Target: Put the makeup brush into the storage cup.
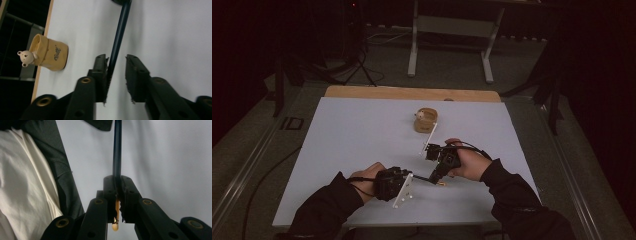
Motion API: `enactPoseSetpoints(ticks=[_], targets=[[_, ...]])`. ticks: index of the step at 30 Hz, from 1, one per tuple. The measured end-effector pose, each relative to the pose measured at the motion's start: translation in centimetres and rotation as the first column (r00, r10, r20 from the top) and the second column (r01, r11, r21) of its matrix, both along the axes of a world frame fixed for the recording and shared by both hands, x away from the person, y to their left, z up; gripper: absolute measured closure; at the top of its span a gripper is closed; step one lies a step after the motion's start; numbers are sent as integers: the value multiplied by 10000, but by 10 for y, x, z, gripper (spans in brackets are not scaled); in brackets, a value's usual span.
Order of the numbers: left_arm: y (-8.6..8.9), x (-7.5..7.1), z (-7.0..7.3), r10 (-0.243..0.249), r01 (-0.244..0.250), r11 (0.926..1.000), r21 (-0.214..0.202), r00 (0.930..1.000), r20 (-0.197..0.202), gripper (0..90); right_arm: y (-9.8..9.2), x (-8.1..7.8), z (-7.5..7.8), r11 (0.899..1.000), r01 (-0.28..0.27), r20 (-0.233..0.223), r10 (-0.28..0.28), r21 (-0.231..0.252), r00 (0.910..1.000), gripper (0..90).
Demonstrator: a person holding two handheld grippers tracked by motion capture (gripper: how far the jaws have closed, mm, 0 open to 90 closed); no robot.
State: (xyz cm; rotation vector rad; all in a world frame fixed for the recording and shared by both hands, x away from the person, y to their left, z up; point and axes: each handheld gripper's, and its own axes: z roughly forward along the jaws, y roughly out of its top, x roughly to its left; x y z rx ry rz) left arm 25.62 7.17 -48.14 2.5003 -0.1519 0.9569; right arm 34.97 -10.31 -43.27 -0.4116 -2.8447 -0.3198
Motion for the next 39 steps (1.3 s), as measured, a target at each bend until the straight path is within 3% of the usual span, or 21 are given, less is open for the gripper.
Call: enactPoseSetpoints(ticks=[1, 2, 3, 6, 9, 15, 18, 19, 21, 23, 27, 30, 31, 34, 35, 37, 39], targets=[[0, 1, 0, 45, -45, 9997, 231, 10000, 25, 738, 0, 0, 0, 10000, -1, 0, 1, -5, 10000, 839], [0, 1, -1, 62, -63, 9998, 166, 10000, 71, 760, 1, 0, -1, 10000, -35, -3, 35, -1, 10000, 839], [-1, 1, -1, 81, -90, 9989, 456, 9997, 210, 778, 1, 0, -1, 10000, -21, 5, 21, 0, 10000, 839], [-1, 2, -3, -64, 53, 9988, 491, 9997, 231, 822, 2, 1, -1, 10000, -5, 14, 5, -24, 10000, 839], [-2, 1, -6, -337, 310, 9961, 828, 9989, 313, 849, 2, 1, 0, 10000, -13, 81, 13, -31, 10000, 839], [-2, 4, -6, -724, 674, 9920, 1065, 9964, 442, 858, 2, 1, -3, 9999, 59, 38, -58, -137, 10000, 823], [-1, 6, -3, -660, 634, 9931, 990, 9976, 226, 862, 1, 2, -3, 9997, 240, 245, -238, -67, 9994, 682], [-1, 7, -3, -641, 610, 9925, 1057, 9976, 255, 863, 0, 2, -2, 9994, 338, 273, -338, 13, 9991, 682], [-2, 9, -1, -310, 314, 9953, 919, 9995, -57, 863, -2, 2, 0, 9994, 298, 324, -304, 195, 9990, 604], [-2, 11, -1, -114, 126, 9950, 990, 9998, -131, 864, -4, 2, 3, 9982, 436, 526, -457, 406, 9976, 555], [-2, 15, 3, 381, -340, 9969, 716, 9977, -558, 864, -11, 4, 12, 9937, 623, 1165, -730, 928, 9905, 390], [-2, 17, 4, 663, -628, 9969, 480, 9949, -762, 864, -15, 3, 17, 9902, 710, 1630, -902, 1200, 9825, 373], [-2, 17, 5, 767, -724, 9955, 609, 9944, -721, 864, -19, 2, 23, 9840, 842, 1974, -1148, 1569, 9736, 319], [-2, 20, 5, 1139, -1115, 9933, 294, 9882, -1019, 864, -27, 3, 31, 9737, 1051, 2237, -1504, 2024, 9630, 260], [-2, 21, 6, 1213, -1185, 9925, 309, 9859, -1153, 864, -29, 4, 34, 9698, 1118, 2257, -1612, 2168, 9608, 220], [-1, 22, 6, 1442, -1470, 9891, -94, 9793, -1419, 864, -35, 3, 40, 9646, 969, 2275, -1544, 2452, 9614, 144], [-1, 23, 6, 1417, -1517, 9873, -470, 9750, -1712, 864, -41, 1, 45, 9542, 866, 2404, -1591, 2864, 9576, 139]])
